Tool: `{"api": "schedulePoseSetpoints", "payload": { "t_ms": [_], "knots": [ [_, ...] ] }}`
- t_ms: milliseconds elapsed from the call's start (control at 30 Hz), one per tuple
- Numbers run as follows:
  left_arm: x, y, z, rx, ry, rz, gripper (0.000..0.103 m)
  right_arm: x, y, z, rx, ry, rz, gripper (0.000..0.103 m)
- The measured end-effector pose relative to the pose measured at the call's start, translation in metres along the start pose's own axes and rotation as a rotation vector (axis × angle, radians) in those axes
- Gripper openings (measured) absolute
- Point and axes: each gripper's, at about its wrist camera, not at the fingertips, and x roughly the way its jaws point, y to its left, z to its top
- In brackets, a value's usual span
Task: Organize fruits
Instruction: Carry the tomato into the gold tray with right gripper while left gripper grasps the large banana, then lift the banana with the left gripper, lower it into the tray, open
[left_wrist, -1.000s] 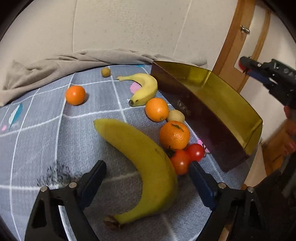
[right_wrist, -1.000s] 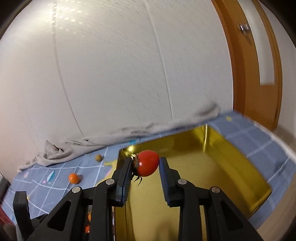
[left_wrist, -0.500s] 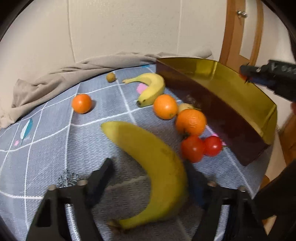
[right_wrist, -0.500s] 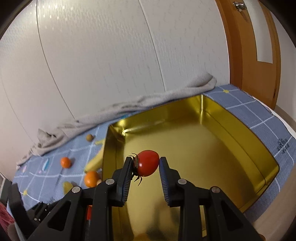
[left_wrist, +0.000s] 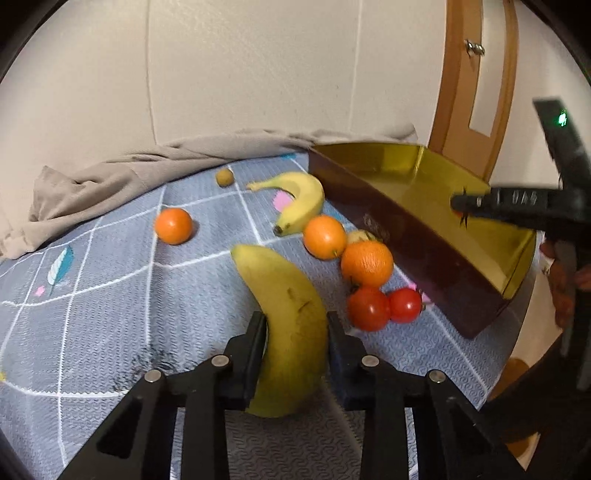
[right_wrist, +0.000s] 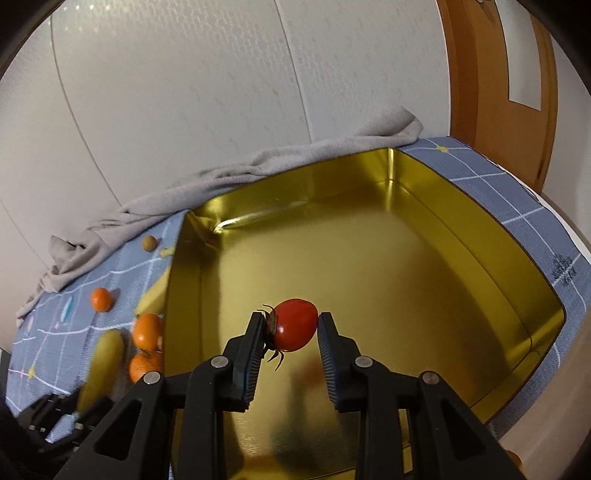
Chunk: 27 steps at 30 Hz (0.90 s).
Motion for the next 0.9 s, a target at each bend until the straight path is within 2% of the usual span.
{"api": "schedulePoseSetpoints", "payload": {
  "t_ms": [233,433,567,733,767,833,900],
  "knots": [
    [-0.007,0.018,0.006,-0.101,-0.030,-0.031,0.031,0.008,-0.013,0.001,0.022,0.020,-0.117,0.030],
    [-0.003,0.010,0.004,-0.055,-0.015,-0.017,0.032,0.014,-0.023,0.000,0.064,0.059,-0.134,0.030],
    [0.013,0.004,-0.001,-0.059,0.052,-0.039,0.038,0.009,-0.024,0.002,0.079,0.040,-0.123,0.032],
    [0.027,0.004,0.003,-0.061,0.078,-0.010,0.049,0.000,-0.023,0.006,0.088,-0.009,-0.127,0.033],
    [0.030,0.001,0.006,-0.041,0.082,0.005,0.049,-0.001,-0.024,0.007,0.095,-0.014,-0.121,0.033],
    [0.036,-0.007,0.010,0.026,0.090,0.036,0.041,-0.003,-0.025,0.009,0.110,-0.028,-0.112,0.033],
    [0.038,-0.008,0.011,0.039,0.082,0.047,0.037,-0.006,-0.028,0.010,0.123,-0.043,-0.103,0.033]
  ]
}}
